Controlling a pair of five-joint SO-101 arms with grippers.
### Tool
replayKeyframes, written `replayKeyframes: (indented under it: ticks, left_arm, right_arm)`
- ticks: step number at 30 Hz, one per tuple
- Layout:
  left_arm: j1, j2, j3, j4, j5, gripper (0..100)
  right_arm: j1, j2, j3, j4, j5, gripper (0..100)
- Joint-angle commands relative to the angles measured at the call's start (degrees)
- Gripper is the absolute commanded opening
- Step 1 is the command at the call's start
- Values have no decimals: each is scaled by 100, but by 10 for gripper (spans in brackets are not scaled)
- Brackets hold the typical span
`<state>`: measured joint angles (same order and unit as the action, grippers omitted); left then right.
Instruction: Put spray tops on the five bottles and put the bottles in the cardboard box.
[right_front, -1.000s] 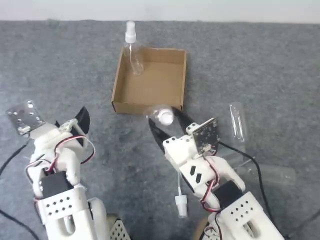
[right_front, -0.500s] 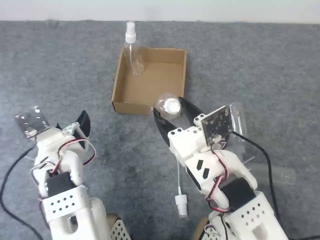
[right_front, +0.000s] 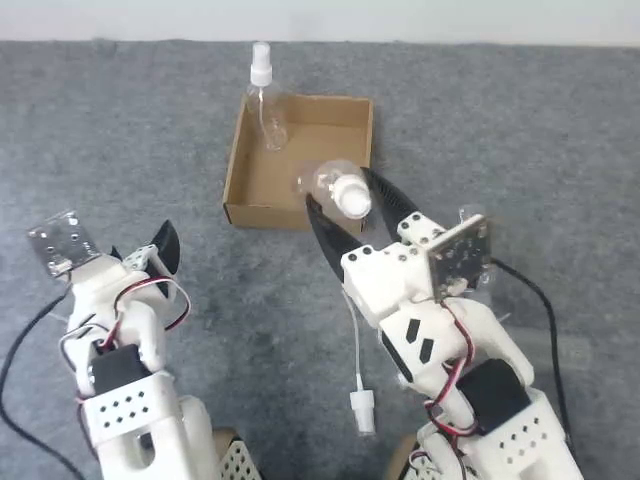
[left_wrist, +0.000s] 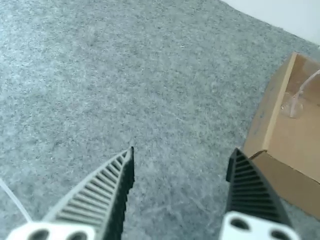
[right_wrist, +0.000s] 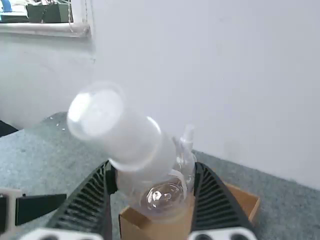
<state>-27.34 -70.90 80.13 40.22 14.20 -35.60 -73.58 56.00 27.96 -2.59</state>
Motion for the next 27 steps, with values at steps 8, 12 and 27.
replayKeyframes:
  ticks: [8,12,27]
  left_arm:
    - [0,-70,-66,-141,-62,283]
    - [-167,-70,-66,-149,-62,283]
    - [-624,-70,-75,-158,-62,283]
  right_arm:
    - [57,2035,-1925,-40,97,9]
    - [57,3020,-2497,-40,97,9]
    - [57,6105,-4580,-40,97,9]
